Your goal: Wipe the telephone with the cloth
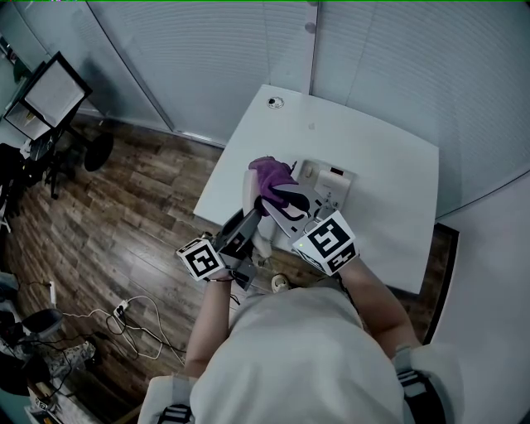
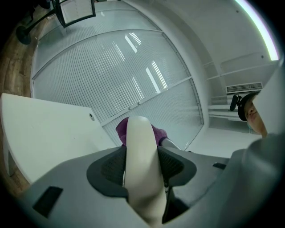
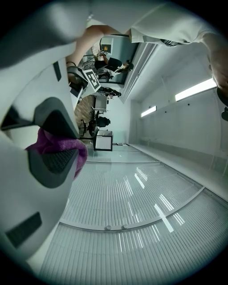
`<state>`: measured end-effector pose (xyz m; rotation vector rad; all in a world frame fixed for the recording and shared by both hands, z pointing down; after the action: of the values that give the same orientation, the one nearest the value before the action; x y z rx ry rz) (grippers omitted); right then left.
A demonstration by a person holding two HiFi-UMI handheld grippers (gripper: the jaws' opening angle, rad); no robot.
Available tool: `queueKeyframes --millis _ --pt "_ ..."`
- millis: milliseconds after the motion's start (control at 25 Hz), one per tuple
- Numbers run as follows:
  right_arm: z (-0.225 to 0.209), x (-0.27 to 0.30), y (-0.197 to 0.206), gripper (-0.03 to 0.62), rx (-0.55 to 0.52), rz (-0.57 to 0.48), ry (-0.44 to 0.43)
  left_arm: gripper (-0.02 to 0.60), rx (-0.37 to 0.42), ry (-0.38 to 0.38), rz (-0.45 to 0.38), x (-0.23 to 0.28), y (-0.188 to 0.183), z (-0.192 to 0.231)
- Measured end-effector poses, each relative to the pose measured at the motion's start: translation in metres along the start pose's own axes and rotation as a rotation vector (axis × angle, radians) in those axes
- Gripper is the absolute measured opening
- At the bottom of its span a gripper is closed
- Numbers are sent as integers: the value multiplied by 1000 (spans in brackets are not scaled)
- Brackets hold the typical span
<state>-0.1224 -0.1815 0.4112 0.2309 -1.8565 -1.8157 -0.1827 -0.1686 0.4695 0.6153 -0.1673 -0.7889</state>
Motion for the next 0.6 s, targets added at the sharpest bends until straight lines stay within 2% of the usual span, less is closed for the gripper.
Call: queueKeyframes --millis 360,600 --pt "9 -1 7 80 1 11 -35 224 -32 11 -19 -1 -1 1" --pt "12 -2 13 80 3 16 -61 224 -11 33 -15 0 -4 -4"
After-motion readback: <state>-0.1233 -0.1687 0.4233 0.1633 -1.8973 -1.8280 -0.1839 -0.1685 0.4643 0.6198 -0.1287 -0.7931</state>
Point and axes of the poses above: the fingertips, and each gripper's own axes: x forward along the fingers, z to its left, y out of its underside, the point moved 2 cm from there along -x, backward along the fingers, and after that the axes turned 3 degrees about z, right-handed, at the moved point
